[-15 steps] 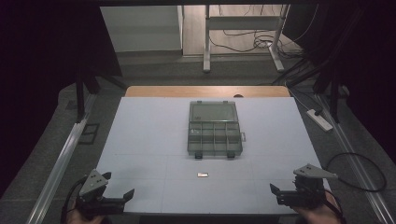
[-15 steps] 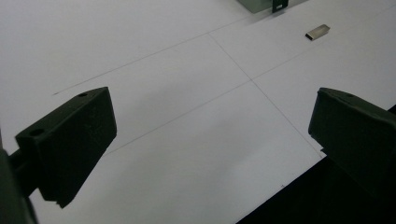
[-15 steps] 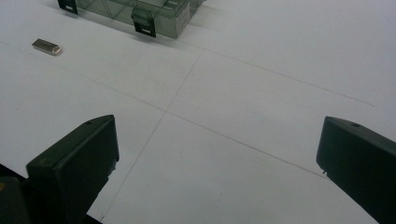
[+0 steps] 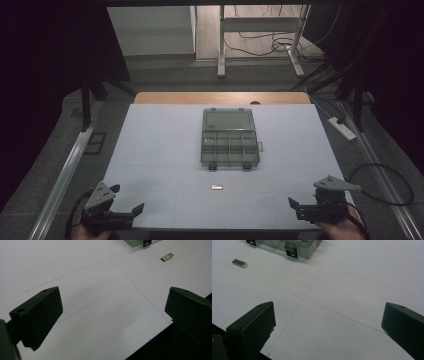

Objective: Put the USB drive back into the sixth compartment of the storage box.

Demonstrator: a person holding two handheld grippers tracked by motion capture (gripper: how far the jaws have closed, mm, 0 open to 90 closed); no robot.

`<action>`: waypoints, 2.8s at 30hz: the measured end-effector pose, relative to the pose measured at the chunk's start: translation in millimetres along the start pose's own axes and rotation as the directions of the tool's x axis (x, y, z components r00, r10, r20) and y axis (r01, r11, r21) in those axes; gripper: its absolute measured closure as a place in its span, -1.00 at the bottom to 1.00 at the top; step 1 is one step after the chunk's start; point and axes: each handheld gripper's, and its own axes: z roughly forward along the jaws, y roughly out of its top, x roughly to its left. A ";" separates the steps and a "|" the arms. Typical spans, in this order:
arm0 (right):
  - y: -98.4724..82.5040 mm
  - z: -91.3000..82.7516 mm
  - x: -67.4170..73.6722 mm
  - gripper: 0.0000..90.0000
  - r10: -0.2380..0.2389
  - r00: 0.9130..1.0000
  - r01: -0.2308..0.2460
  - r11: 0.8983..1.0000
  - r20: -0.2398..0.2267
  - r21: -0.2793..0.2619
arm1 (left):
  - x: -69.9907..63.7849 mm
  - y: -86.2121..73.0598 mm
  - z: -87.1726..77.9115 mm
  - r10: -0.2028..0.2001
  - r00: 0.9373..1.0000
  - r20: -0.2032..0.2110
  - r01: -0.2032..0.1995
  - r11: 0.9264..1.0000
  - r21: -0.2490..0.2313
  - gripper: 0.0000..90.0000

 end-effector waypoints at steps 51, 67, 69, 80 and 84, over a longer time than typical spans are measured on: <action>29.7 29.2 22.7 -1.00 -0.132 0.966 0.127 0.991 -0.222 -0.040 | 3.3 0.4 1.2 -0.017 1.000 0.025 0.017 1.000 0.002 -0.99; 43.3 45.2 40.4 -1.00 -0.165 0.949 0.166 0.986 -0.267 -0.018 | 3.9 1.1 2.2 -0.023 0.999 0.028 0.023 1.000 0.001 -0.98; 44.5 46.8 41.5 -1.00 -0.163 0.947 0.166 0.986 -0.276 -0.013 | 4.0 1.2 2.3 -0.022 0.999 0.029 0.022 1.000 0.001 -0.98; 51.3 55.9 53.1 -1.00 -0.195 0.928 0.205 0.979 -0.317 -0.002 | 4.1 1.2 2.2 -0.023 0.999 0.030 0.023 1.000 -0.001 -0.98; 53.6 58.5 56.0 -1.00 -0.198 0.923 0.214 0.977 -0.329 0.013 | 4.1 1.3 2.3 -0.022 0.999 0.030 0.022 1.000 -0.001 -0.98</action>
